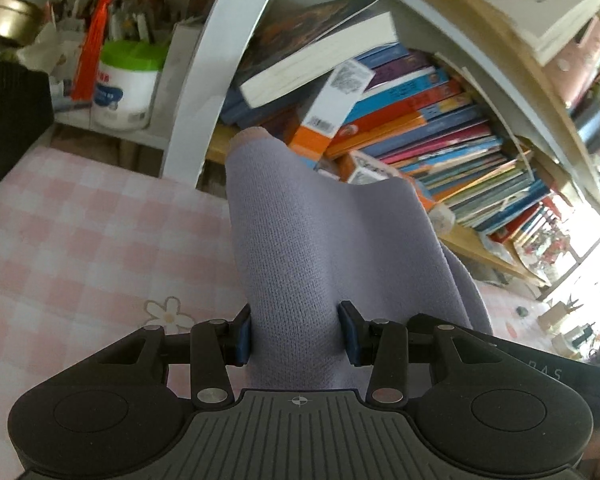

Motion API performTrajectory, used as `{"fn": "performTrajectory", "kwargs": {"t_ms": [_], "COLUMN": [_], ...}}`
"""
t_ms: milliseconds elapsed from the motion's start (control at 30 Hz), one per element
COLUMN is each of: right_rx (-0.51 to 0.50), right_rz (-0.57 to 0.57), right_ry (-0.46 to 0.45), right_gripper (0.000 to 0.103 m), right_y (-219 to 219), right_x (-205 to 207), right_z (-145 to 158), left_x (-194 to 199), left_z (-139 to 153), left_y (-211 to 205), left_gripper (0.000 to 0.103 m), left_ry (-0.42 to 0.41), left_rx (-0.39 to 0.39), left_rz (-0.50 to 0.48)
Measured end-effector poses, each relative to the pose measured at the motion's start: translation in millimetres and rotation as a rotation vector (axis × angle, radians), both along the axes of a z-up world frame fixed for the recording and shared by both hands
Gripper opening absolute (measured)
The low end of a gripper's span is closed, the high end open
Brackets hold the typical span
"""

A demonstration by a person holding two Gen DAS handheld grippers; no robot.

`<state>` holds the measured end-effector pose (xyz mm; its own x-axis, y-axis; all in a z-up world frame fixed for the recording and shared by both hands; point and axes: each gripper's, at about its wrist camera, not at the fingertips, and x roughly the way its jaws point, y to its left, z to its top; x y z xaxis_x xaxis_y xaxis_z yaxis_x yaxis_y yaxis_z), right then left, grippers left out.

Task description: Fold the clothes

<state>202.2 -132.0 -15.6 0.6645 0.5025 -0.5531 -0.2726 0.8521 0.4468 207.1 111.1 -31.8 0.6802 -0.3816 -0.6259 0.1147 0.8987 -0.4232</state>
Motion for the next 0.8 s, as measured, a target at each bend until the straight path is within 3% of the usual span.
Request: {"fn": "performTrajectory", "kwargs": {"t_ms": [333,467,567,633,700,800], "right_rx": [-0.017,0.021,0.041,0.017,-0.016,-0.065], "right_rz": [-0.054,-0.089,-0.103,-0.109,-0.118,-0.13], "right_ry": [0.016,0.069,0.096,0.094,0.084,0.068], "right_gripper": [0.027,0.031,0.038,0.047,0.05,0.066], "right_y": [4.5,0.0,-3.8,-3.1,-2.0,-0.5], "right_x": [26.8,34.5,37.6,37.1,35.3,32.5], "right_z": [-23.8,-37.9,-43.0,-41.6,-38.5,-33.9], "left_x": [35.7,40.9,41.5,41.5,41.2,36.2], "left_z": [-25.1,-33.5,-35.9,-35.6,-34.2,-27.4], "left_y": [0.4,3.9,4.0,3.6,3.0,4.0], "left_gripper": [0.042,0.048,0.051,0.053,0.058,0.065], "left_ry": [0.037,0.055,0.054,0.054,0.054,0.049], "left_rx": [0.014,0.002,0.002,0.009,0.019,0.063], "left_rz": [-0.011,0.004,0.011,0.017,0.023,0.05]}}
